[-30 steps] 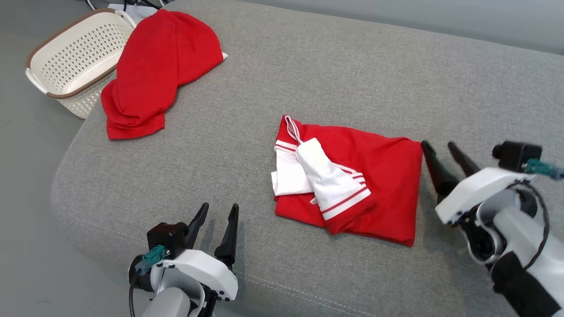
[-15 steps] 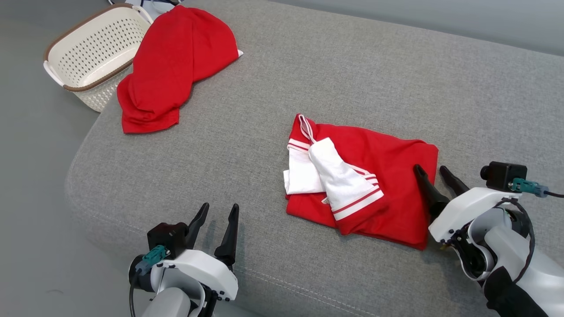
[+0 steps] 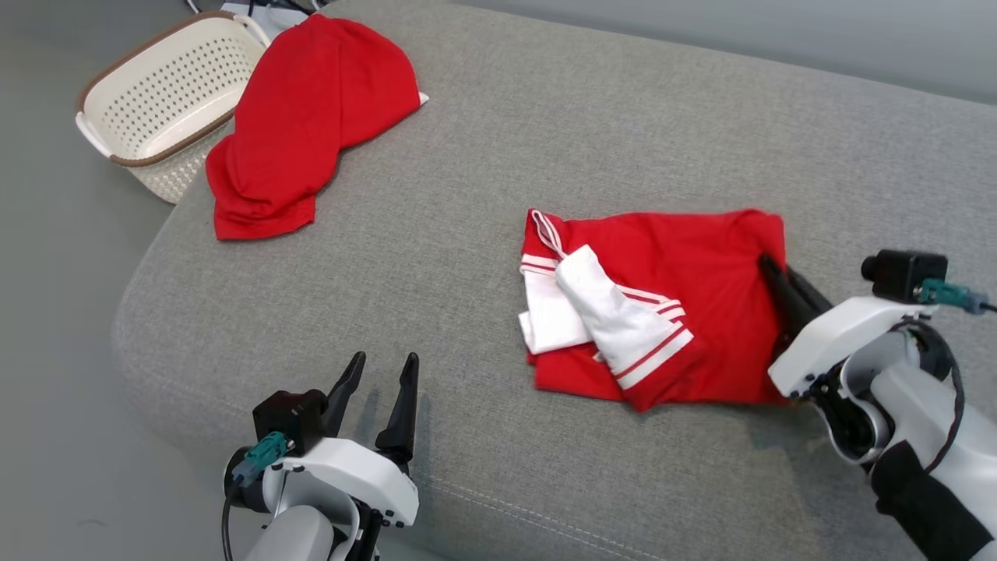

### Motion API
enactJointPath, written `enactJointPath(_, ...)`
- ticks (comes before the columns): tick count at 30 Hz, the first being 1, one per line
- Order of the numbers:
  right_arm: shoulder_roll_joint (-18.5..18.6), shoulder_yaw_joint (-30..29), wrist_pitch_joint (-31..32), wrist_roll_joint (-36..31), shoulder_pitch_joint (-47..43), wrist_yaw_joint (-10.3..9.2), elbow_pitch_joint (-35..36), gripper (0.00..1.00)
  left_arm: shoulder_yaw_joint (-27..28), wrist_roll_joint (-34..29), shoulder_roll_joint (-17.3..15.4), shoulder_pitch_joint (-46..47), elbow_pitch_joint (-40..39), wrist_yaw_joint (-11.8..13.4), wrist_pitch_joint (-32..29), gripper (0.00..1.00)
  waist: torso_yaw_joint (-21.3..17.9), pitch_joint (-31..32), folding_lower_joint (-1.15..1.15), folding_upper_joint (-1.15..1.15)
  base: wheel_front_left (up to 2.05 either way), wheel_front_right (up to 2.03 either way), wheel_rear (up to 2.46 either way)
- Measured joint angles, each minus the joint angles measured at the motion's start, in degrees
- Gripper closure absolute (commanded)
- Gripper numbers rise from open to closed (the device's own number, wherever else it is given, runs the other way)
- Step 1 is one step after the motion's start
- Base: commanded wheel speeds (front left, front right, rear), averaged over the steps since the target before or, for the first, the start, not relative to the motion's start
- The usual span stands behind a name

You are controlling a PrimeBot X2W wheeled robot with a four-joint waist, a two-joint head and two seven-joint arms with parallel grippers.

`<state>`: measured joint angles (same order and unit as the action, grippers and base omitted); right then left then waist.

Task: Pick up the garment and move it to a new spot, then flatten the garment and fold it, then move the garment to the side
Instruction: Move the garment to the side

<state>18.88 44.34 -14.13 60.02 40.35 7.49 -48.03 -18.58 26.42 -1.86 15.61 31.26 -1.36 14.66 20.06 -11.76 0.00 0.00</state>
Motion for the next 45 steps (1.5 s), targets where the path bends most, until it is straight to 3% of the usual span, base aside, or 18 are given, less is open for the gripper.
enactJointPath(7, 2.1, -1.6, 0.0, -3.5, 2.3, 0.0, 6.2, 1.0, 0.2, 0.0, 0.0, -0.3, -0.5, 0.0, 0.0, 0.0, -2.4, 1.5, 0.0, 0.0, 0.0, 0.0, 0.0)
enactJointPath(18, 0.3, 0.2, 0.0, -4.6, 2.0, 0.0, 9.1, 1.0, 1.0, -0.6, -0.3, -1.1, -0.2, 0.0, 0.0, 0.0, -9.0, 4.1, 0.0, 0.0, 0.0, 0.0, 0.0)
enactJointPath(29, -2.5, -0.3, 0.0, -3.9, -1.1, 0.0, 6.7, 1.0, 3.3, -5.3, -0.4, -1.0, 0.8, -0.6, 0.0, 0.0, -19.0, 4.8, 0.0, 0.0, 0.0, 0.0, 0.0)
enactJointPath(45, -5.3, -5.9, 0.0, -4.2, -7.8, 0.0, 6.1, 1.0, 9.0, -10.5, -0.4, 0.1, 1.8, -2.7, 0.0, 0.0, -36.6, 3.8, 0.0, 0.0, 0.0, 0.0, 0.0)
